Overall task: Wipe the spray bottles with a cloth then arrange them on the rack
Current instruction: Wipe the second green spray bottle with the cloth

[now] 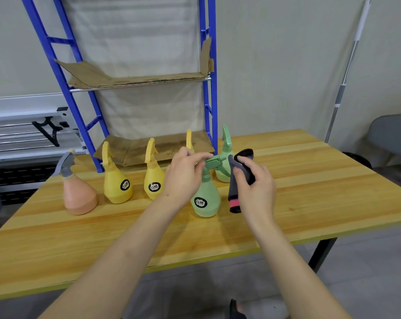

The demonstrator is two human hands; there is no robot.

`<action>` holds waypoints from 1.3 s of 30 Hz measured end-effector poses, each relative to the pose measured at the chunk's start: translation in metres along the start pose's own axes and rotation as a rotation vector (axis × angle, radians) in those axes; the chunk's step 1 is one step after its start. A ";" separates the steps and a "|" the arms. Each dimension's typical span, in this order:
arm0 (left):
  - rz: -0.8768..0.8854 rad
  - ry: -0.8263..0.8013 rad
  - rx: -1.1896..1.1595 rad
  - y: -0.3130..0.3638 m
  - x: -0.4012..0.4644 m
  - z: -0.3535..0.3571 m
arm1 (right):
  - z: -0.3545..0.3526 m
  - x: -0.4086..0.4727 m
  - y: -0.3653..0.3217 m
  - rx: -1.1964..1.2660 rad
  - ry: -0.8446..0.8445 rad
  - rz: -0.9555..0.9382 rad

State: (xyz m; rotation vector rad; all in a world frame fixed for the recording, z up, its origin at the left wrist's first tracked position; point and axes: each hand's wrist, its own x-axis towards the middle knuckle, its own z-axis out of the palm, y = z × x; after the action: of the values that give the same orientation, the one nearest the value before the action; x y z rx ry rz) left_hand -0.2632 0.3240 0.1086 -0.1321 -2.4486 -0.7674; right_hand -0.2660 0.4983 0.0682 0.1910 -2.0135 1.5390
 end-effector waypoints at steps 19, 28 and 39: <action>-0.028 -0.023 0.013 -0.015 0.008 -0.005 | 0.005 0.021 0.010 0.039 -0.177 0.039; -0.015 0.032 -0.074 -0.020 0.004 -0.007 | 0.026 -0.024 0.026 -0.057 -0.456 0.011; -0.091 -0.160 -0.298 -0.027 -0.008 -0.028 | 0.025 -0.031 0.007 0.263 -0.216 0.114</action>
State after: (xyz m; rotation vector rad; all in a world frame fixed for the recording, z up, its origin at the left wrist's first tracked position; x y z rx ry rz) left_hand -0.2498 0.2865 0.1094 -0.2021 -2.4873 -1.2016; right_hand -0.2535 0.4707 0.0420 0.3655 -2.0061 1.9274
